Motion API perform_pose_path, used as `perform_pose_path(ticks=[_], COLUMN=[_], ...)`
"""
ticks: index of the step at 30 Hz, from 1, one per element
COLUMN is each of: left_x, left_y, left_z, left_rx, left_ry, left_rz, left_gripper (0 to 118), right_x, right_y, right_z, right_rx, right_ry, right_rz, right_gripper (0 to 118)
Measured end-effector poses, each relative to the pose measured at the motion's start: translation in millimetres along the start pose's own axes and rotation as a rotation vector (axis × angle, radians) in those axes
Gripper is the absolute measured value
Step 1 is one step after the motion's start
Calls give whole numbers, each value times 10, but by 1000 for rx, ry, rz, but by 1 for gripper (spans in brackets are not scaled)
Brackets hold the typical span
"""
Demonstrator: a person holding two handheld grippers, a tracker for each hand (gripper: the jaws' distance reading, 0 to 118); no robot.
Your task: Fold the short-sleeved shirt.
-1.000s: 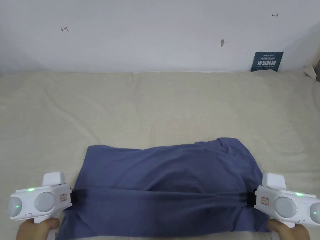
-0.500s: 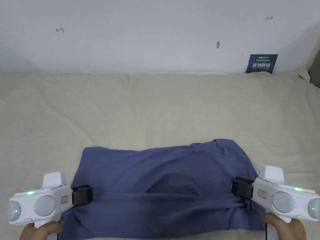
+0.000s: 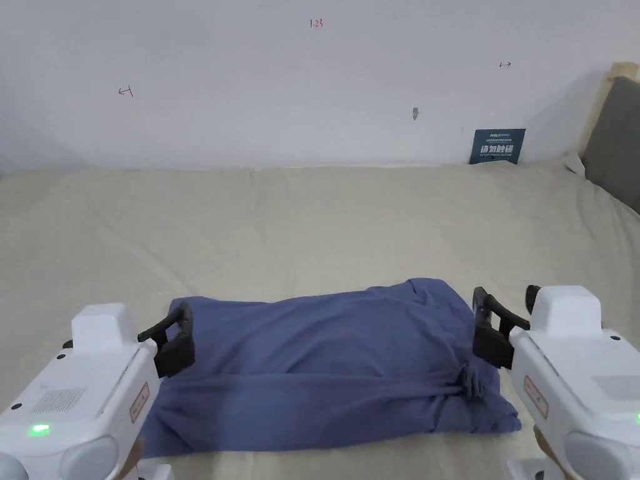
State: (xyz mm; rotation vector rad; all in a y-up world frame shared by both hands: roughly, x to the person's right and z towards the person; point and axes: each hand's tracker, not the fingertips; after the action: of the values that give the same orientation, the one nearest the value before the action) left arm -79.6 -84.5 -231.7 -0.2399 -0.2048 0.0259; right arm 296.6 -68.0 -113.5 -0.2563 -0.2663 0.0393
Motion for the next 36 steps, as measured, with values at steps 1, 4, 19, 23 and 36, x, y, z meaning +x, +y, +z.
perform_pose_path(ticks=[1,4,19,23,36], left_x=[29,67,-462,-689,-794], left_y=[-23,-77,-465,-696,-1408], left_z=[49,79,-586,-865,-1326], left_rx=[13,10,-443,-612,-791], left_ry=[2,0,1,57,141], left_rz=[-7,-8,37,77,71], left_gripper=[46,0,28,113,45], right_x=[-9,-42,53,59,195], right_y=[-17,-82,-193,-268,-520], right_z=[21,102,-107,-203,-492], right_rx=[12,32,-41,-80,-222], right_ry=[-4,-22,4,2,-26], right_rz=[10,17,-3,-8,-55], right_gripper=[37,1,1,1,2])
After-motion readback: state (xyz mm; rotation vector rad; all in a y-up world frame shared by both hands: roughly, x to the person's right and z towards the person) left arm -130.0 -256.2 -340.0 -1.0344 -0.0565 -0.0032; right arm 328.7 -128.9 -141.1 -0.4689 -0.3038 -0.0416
